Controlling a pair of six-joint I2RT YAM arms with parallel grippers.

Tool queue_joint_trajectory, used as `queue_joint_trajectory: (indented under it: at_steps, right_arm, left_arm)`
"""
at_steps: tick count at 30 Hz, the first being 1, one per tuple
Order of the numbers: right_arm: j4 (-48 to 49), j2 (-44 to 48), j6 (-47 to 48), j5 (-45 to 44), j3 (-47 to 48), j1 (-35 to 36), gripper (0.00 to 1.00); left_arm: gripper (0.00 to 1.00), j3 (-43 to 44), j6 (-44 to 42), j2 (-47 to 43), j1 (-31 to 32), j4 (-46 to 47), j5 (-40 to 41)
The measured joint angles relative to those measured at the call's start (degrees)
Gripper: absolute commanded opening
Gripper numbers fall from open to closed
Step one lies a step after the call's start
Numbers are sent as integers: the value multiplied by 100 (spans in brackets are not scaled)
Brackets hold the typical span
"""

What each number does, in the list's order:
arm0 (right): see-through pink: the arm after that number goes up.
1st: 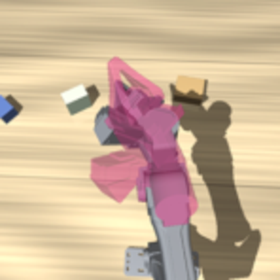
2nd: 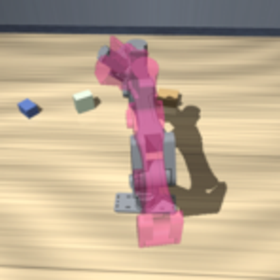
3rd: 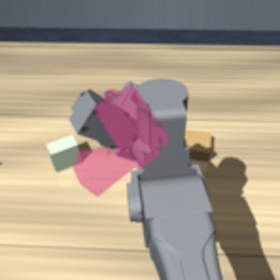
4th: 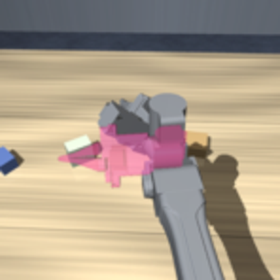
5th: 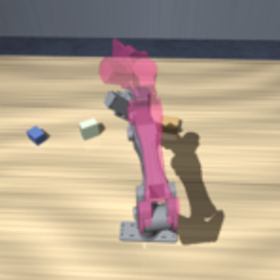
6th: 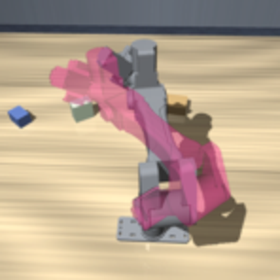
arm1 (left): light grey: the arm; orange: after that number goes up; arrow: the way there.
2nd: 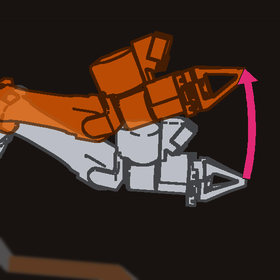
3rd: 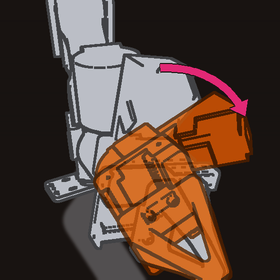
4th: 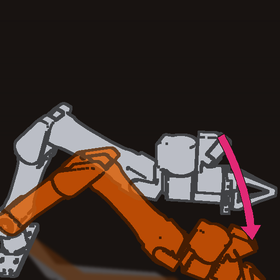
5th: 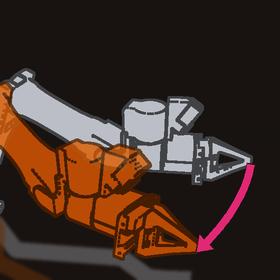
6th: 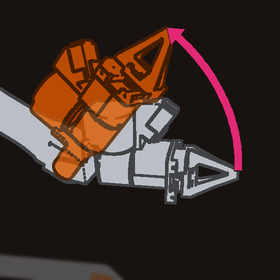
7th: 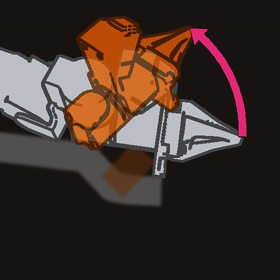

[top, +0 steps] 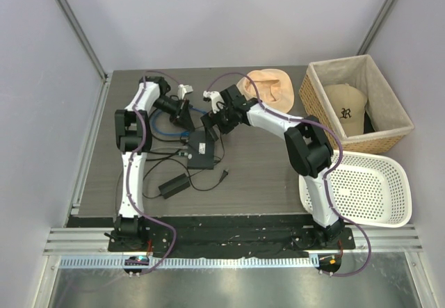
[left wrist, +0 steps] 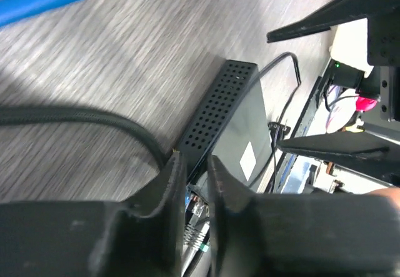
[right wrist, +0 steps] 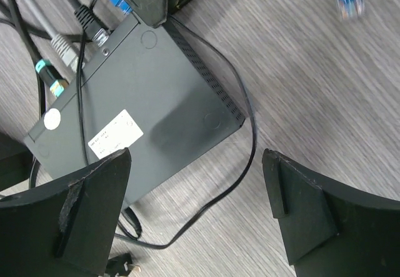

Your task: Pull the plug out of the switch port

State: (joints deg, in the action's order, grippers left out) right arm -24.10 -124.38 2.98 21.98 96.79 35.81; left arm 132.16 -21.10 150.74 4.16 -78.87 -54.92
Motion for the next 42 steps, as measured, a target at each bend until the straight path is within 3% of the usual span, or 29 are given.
queue_joint_trajectory:
  at_steps: [4, 24, 28, 32, 37, 42]
  right_arm:
    - [-4, 0, 24, -20, 0, -33, 96]
    - [-46, 146, 173, -129, 0, -184, 96]
    - [-79, 382, 212, -127, -9, -214, 96]
    - [-68, 645, 278, -129, -52, -227, 96]
    - [-50, 713, 286, -120, -136, -240, 96]
    - [-50, 511, 238, 24, -35, -308, 96]
  left_arm:
    - [0, 81, -72, 2, 35, -28, -125]
    - [0, 356, 699, -470, 24, 166, 61]
    - [1, 107, 748, -1003, -122, 289, 363]
    - [8, -507, 872, -1679, -520, 719, 1062]
    - [4, -791, 916, -1847, -944, 1147, 1705]
    - [0, -844, 1034, -1858, -962, 1366, 1733]
